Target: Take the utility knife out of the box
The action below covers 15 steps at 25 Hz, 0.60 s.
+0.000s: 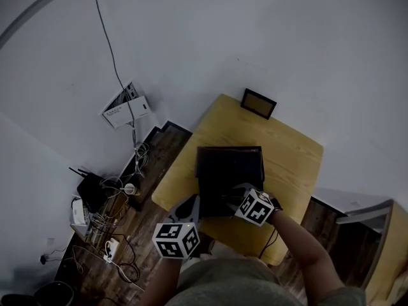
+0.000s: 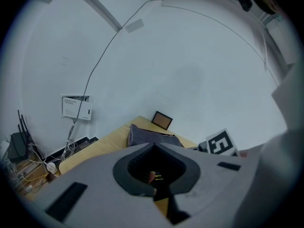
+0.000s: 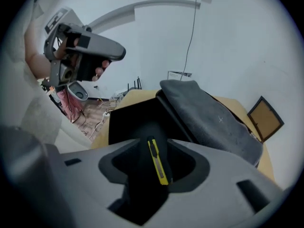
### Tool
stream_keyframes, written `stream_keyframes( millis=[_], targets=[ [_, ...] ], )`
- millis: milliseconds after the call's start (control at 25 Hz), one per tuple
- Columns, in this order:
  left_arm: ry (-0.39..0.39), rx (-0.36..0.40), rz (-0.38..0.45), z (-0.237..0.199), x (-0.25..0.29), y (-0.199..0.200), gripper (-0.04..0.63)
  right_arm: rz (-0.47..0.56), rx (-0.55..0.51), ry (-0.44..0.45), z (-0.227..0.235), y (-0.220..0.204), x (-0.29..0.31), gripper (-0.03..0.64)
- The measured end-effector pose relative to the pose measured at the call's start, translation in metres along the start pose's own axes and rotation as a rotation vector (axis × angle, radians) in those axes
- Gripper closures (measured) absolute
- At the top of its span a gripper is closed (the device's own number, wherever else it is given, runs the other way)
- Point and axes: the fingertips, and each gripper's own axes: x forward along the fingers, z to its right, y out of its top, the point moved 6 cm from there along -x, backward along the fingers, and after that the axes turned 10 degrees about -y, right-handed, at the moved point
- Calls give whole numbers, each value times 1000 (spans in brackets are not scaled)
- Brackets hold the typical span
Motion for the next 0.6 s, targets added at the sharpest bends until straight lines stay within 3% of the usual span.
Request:
stream_keyframes(
  millis=[240,600],
  targets=[
    [8,-9,-10,-3,1,-2,592,-85,-99,25,-6,-6,22,471],
    [12,-21,-15,-7,-2,-4,592,-139,-138,20,-6,-12,42,488]
  ],
)
